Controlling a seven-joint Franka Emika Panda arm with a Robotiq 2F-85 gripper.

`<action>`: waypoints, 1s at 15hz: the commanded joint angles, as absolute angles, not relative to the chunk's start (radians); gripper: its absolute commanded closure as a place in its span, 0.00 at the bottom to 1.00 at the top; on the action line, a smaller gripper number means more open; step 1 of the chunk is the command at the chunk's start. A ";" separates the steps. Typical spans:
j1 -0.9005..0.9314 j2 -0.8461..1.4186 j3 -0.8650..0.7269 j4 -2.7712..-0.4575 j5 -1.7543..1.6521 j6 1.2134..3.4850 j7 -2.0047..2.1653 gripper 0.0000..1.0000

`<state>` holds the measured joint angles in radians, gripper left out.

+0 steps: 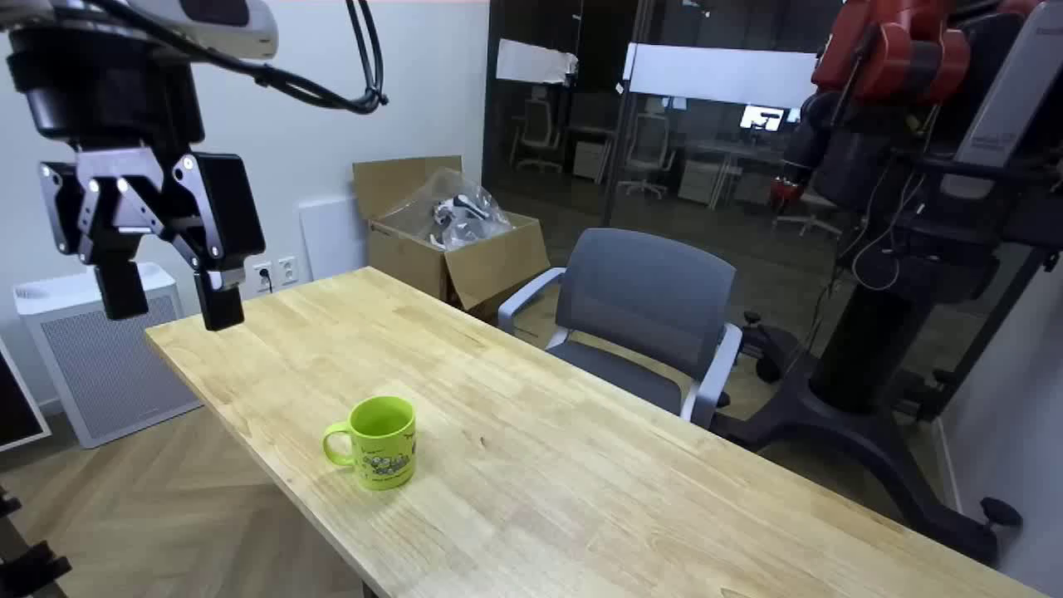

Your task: Pick up the cup from the table and move it slightly forward.

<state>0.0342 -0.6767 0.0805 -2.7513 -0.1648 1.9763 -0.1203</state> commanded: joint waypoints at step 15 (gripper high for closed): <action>0.029 -0.715 0.070 -2.782 -0.153 2.115 -0.013 0.00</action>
<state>0.0326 -0.6794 0.0797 -2.7560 -0.1630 2.0170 -0.0925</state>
